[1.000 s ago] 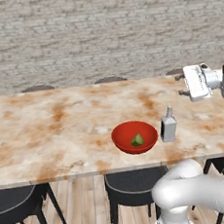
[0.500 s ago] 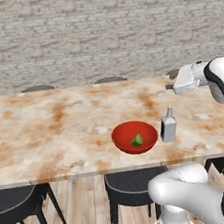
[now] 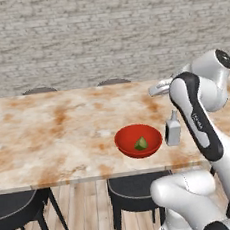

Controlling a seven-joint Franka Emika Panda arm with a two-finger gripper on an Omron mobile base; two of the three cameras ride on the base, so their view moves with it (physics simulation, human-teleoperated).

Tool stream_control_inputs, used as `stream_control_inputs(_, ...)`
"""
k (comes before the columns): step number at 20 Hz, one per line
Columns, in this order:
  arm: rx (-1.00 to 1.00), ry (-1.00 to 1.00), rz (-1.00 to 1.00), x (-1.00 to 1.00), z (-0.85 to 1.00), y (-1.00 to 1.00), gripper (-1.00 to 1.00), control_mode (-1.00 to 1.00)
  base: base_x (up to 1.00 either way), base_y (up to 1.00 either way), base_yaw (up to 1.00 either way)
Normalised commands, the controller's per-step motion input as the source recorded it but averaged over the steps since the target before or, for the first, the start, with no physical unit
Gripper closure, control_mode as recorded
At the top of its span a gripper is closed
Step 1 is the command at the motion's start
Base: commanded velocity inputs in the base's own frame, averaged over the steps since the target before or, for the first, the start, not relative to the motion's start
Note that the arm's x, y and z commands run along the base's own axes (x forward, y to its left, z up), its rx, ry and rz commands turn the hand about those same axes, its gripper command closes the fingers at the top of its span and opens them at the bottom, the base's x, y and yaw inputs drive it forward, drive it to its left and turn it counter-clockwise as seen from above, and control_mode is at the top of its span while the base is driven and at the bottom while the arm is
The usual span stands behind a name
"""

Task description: There is a bowl on the dining counter. Grab a lemon wedge from the fridge and place it in the bowl. Then get the liquor bottle and glass cup from the cabinet and place them next to the bowl.

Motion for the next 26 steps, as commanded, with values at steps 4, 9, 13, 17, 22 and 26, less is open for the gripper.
stream_control_inputs(4, 0.00, 0.28, -0.45, -0.66, 0.09, 0.03, -1.00, -1.00, 0.00, 0.00, 0.00)
stream_control_inputs(9, -0.02, 0.15, -0.36, -0.66, -0.01, 0.00, -1.00, -1.00, 0.00, 0.00, 0.00)
stream_control_inputs(13, 0.00, -0.03, -0.18, -0.79, -0.09, 0.05, -1.00, -1.00, 0.00, 0.00, 0.00)
stream_control_inputs(17, -0.01, -0.21, -0.11, -0.87, -0.02, 0.03, -1.00, -1.00, 0.00, 0.00, 0.00)
stream_control_inputs(22, -0.02, -0.24, 0.00, -0.86, 0.01, 0.00, -1.00, -1.00, 0.00, 0.00, 0.00)
stream_control_inputs(26, 0.00, -0.03, 0.00, -0.43, -0.01, 0.00, -1.00, -1.00, 0.00, 0.00, 0.00)
